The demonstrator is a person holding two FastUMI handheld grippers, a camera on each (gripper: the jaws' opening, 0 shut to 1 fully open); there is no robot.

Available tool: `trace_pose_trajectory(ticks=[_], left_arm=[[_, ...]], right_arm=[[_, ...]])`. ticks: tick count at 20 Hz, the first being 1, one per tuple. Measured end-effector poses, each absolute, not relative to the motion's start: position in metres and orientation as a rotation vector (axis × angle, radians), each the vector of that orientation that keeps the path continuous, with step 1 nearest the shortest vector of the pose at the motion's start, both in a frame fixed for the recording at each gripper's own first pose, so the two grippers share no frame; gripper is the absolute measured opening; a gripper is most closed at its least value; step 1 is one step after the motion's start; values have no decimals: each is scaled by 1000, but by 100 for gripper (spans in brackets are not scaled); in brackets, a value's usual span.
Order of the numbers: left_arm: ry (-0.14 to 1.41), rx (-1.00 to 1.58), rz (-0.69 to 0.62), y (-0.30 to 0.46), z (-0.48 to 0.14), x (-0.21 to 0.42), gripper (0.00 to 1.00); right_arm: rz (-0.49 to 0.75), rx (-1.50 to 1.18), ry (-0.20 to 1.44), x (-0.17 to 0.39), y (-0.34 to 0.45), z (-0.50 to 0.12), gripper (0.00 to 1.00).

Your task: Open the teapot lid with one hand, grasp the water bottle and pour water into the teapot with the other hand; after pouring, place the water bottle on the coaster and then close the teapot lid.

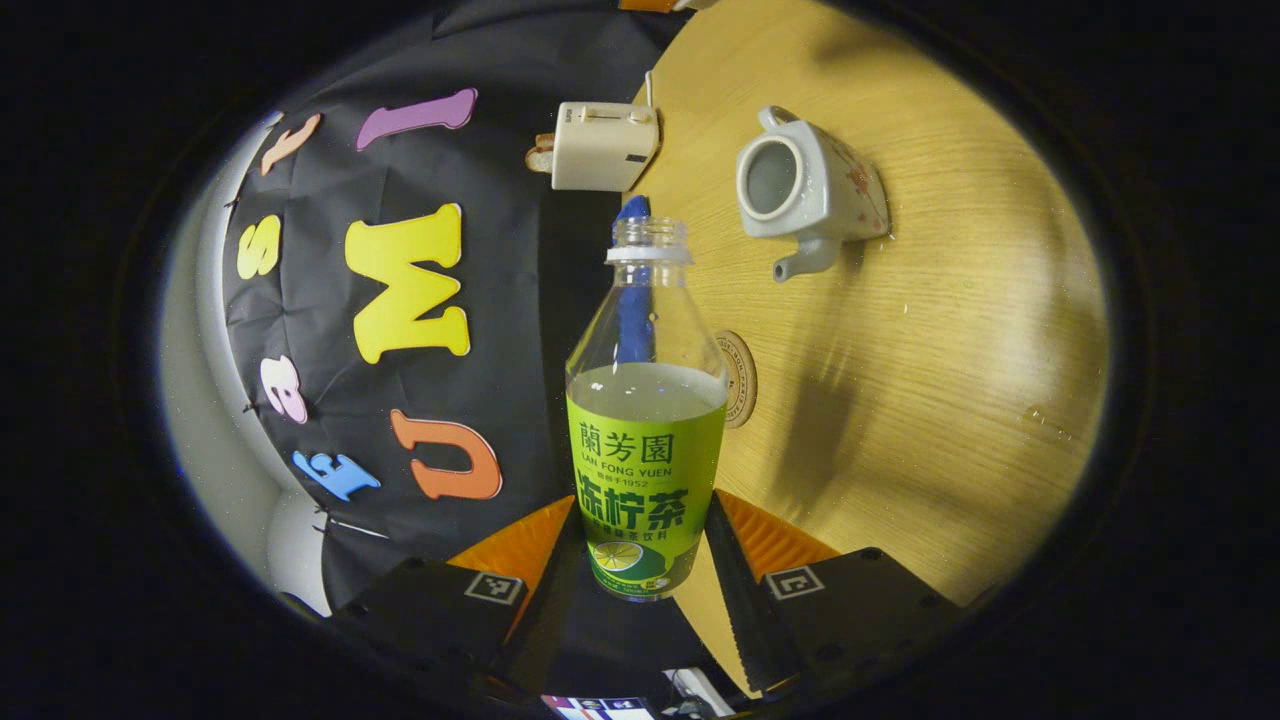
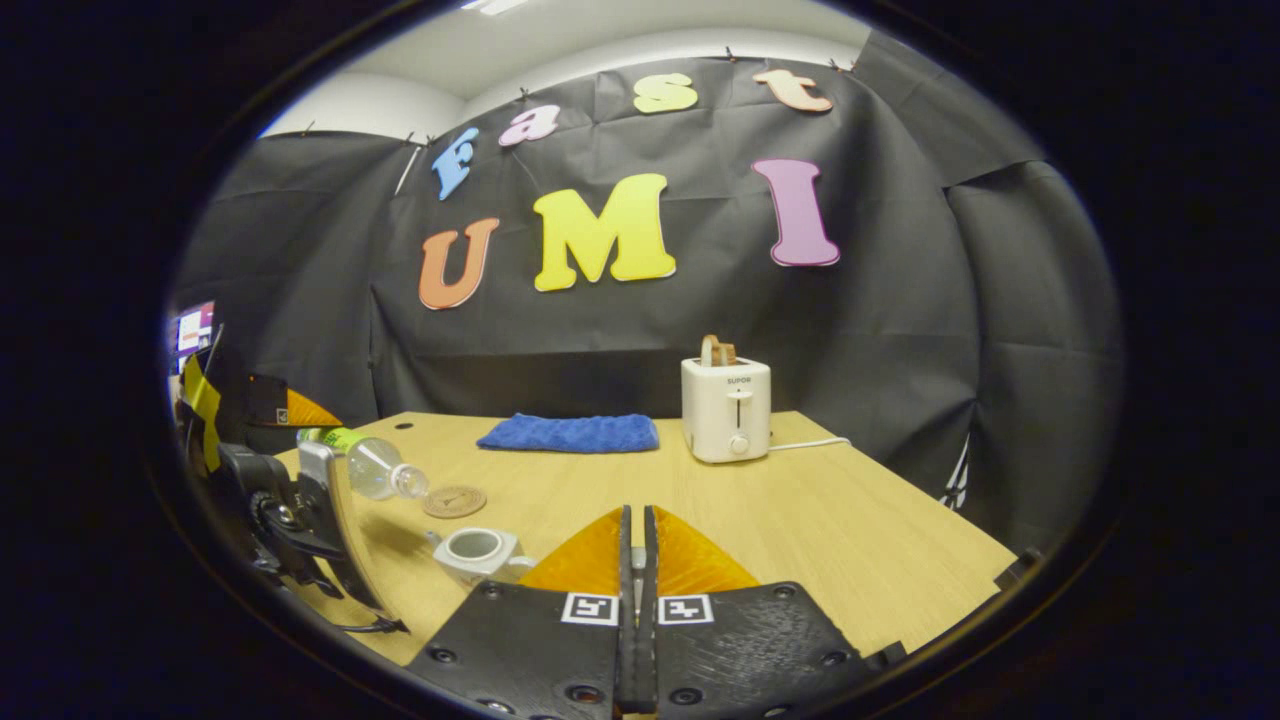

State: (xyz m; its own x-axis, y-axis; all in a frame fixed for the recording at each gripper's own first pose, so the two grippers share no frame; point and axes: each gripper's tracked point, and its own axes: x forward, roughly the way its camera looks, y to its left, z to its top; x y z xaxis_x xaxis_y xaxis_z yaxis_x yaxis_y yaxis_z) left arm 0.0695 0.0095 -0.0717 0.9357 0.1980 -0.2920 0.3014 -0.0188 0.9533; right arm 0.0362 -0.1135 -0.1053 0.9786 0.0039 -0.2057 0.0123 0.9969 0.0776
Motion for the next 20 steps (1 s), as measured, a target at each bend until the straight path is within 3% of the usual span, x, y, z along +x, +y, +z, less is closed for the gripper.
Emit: trace_pose_trajectory(ticks=[20], left_arm=[[328,2004,-83,-36,-42,80,73]], right_arm=[[-25,118,210,30,-137,-118,2]])
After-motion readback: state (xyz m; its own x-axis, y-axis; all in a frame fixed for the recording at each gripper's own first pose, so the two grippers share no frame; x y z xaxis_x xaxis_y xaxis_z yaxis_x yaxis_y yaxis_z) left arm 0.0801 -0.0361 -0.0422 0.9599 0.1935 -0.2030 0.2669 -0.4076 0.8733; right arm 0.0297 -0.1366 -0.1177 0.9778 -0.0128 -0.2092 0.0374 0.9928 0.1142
